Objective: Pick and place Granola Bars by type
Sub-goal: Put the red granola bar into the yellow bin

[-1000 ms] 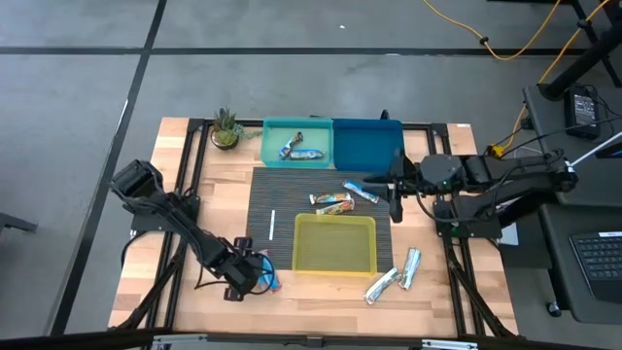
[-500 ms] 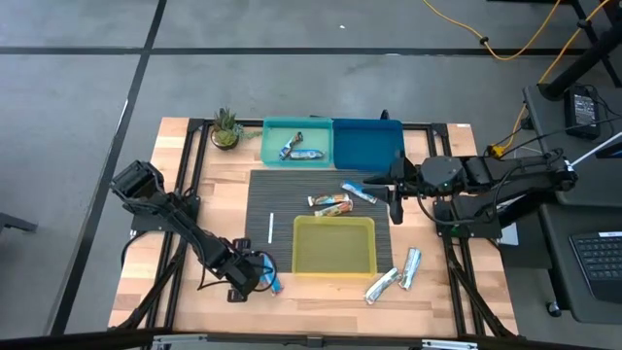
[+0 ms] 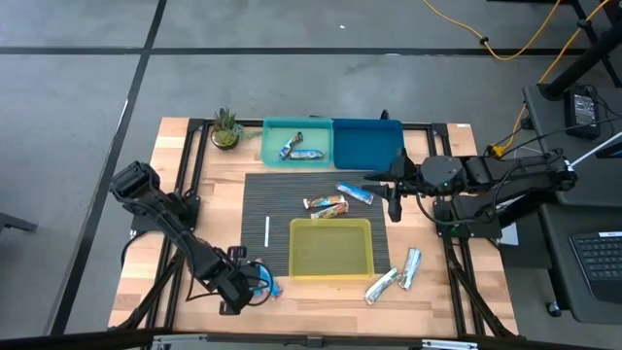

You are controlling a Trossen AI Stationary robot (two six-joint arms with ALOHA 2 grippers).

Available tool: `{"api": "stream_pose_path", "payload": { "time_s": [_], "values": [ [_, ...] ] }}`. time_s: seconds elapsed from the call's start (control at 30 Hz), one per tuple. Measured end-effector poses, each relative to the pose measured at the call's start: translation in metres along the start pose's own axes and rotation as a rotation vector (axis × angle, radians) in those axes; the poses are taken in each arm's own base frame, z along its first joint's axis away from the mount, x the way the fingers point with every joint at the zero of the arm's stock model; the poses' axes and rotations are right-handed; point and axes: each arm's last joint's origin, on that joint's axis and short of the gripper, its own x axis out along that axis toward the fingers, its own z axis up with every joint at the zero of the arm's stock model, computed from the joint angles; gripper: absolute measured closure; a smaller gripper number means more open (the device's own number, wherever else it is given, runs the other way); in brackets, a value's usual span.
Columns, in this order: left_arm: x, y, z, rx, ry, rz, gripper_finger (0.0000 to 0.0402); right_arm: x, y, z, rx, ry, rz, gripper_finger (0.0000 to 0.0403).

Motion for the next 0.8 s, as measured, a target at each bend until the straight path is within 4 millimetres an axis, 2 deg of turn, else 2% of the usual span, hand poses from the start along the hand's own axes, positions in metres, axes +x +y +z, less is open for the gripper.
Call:
{"api": "stream_pose_path", "payload": {
  "time_s": [0.23, 0.57, 0.67, 0.8],
  "values": [
    [-0.047, -0.012, 0.024, 0.022, -0.093, 0.073, 0.0374, 0.0, 0.0, 0.0, 0.002, 0.0, 0.0, 0.0282],
    [-0.126, -0.016, 0.06, 0.046, -0.416, 0.25, 0.0376, 0.0, -0.001, 0.0, 0.004, -0.001, -0.006, 0.0282],
    [-0.139, -0.016, 0.065, 0.024, -0.512, 0.303, 0.0377, 0.0, -0.001, 0.0, 0.004, -0.001, -0.006, 0.0282],
    [-0.147, -0.016, 0.067, 0.009, -0.56, 0.324, 0.0378, 0.0, -0.001, 0.0, 0.001, 0.0, -0.006, 0.0282]
  ]
}}
